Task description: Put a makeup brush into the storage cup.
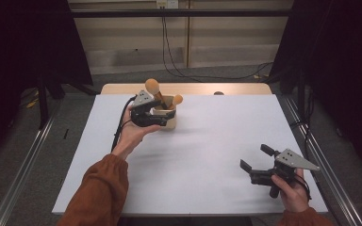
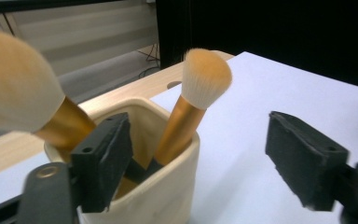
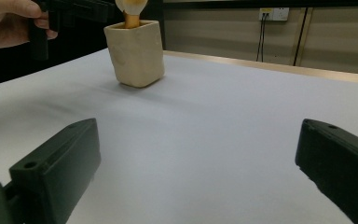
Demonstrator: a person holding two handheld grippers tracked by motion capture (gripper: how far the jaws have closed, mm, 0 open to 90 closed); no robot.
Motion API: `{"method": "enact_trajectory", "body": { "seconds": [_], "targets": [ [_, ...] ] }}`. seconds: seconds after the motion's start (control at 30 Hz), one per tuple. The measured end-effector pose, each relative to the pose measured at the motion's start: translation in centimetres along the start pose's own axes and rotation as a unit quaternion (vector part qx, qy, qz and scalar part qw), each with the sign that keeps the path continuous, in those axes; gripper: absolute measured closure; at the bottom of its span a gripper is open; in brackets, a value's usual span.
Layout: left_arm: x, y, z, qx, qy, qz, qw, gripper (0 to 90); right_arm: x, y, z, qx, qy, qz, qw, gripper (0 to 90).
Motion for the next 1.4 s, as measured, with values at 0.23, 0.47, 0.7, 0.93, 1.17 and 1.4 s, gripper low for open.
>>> {"method": "enact_trajectory", "body": {
  "seconds": [0.23,0.47,0.7,0.93,1.17,1.4],
  "targets": [
    [-1.9,0.2,-0.5,-0.004,-0.002,-0.028,0.9996,15.9,0.0,0.0,0.0,-0.002,-0.004,0.000,1.0000,0.0],
    [-3.5,1.3,-0.2,-0.020,-0.006,-0.027,0.9994,7.4,0.0,0.0,0.1,0.000,-0.002,-0.001,1.0000,0.0],
    [-4.8,2.2,-0.2,-0.032,-0.002,-0.027,0.9991,4.0,0.0,0.0,0.2,0.001,-0.002,-0.002,1.0000,0.0],
    [-6.2,3.2,-0.6,-0.033,0.002,-0.028,0.9991,2.8,0.0,0.0,0.1,-0.001,0.002,-0.005,1.0000,0.0],
    [-7.4,4.2,-0.8,-0.044,0.003,-0.025,0.9987,2.7,-0.1,0.1,0.0,0.000,0.005,-0.004,1.0000,0.0],
    [-9.2,4.6,-1.5,-0.038,-0.006,-0.027,0.9989,2.8,-0.2,0.1,0.0,-0.002,0.006,-0.004,1.0000,0.0]
  ]
}}
Point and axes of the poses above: each handheld gripper's, and its own axes: x roughly forward along the jaws, y roughly out of its underside, z roughly to its left, the point moved 4 cm from there along x, roughly forward along the jaws, and after that the axes turned 2 degrees about -y, right-handed, at the moved point
